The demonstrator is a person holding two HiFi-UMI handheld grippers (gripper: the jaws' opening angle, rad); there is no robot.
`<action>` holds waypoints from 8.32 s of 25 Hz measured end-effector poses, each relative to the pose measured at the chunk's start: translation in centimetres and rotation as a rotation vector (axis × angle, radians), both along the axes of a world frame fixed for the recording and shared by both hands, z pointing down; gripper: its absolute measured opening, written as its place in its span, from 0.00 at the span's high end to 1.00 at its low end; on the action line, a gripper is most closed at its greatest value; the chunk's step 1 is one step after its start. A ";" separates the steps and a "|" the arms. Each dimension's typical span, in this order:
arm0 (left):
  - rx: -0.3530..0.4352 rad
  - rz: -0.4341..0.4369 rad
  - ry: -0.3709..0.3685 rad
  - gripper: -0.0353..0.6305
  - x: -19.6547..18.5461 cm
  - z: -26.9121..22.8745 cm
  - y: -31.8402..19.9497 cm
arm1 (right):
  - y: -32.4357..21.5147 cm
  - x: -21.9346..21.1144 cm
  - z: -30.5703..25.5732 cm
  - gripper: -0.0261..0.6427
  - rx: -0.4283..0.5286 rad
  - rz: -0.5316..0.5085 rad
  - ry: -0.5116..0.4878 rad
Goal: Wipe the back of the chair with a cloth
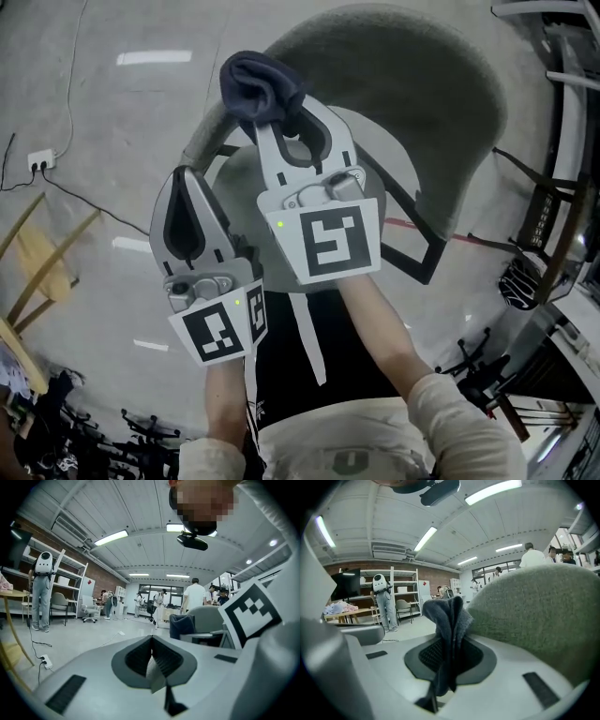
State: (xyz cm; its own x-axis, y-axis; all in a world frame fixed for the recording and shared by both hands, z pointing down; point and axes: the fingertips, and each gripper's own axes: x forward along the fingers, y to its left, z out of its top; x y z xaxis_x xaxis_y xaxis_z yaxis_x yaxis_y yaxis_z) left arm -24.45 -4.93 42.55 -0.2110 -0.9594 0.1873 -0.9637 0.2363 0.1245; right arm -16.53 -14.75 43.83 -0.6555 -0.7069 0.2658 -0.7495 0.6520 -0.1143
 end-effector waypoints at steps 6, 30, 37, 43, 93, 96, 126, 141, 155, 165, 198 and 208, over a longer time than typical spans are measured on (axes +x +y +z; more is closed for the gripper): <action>-0.006 0.028 -0.004 0.92 0.8 0.4 -0.8 | -0.9 1.4 0.1 0.87 0.014 0.049 0.012; -0.008 0.349 -0.004 0.92 12.1 0.6 -5.6 | -3.3 22.6 0.9 0.87 -0.015 0.652 0.070; -0.006 0.428 -0.001 0.92 15.2 0.8 -6.1 | -1.5 26.7 0.4 0.87 -0.010 0.760 0.085; 0.002 0.460 -0.009 0.92 16.5 0.5 -5.8 | 0.7 29.9 0.3 0.87 -0.020 0.847 0.104; 0.009 -0.233 -0.010 0.92 -1.3 5.6 7.7 | 9.9 -4.7 8.6 0.87 -0.036 -0.339 0.034; 0.010 -0.228 -0.011 0.92 -1.2 5.5 7.3 | 9.3 -4.7 8.6 0.87 -0.030 -0.334 0.040; -0.014 0.014 -0.026 0.92 5.1 6.5 -0.5 | -2.9 10.6 10.0 0.87 -0.102 0.314 0.059; 0.000 0.263 -0.044 0.92 12.2 5.4 -3.6 | -2.2 21.6 9.1 0.87 -0.085 0.651 0.080; 0.006 0.523 -0.030 0.92 19.8 5.4 -4.1 | 3.8 31.5 8.7 0.87 -0.091 0.992 0.124; 0.011 0.628 -0.025 0.92 23.1 5.6 -3.1 | 8.7 35.3 9.3 0.87 -0.119 1.143 0.149; 0.069 0.518 -0.002 0.92 18.0 0.7 -3.7 | 8.8 29.9 3.8 0.87 -0.063 1.042 0.127; 0.116 0.410 0.005 0.92 14.9 -13.6 -4.2 | 4.3 24.1 -14.1 0.87 0.130 0.740 0.085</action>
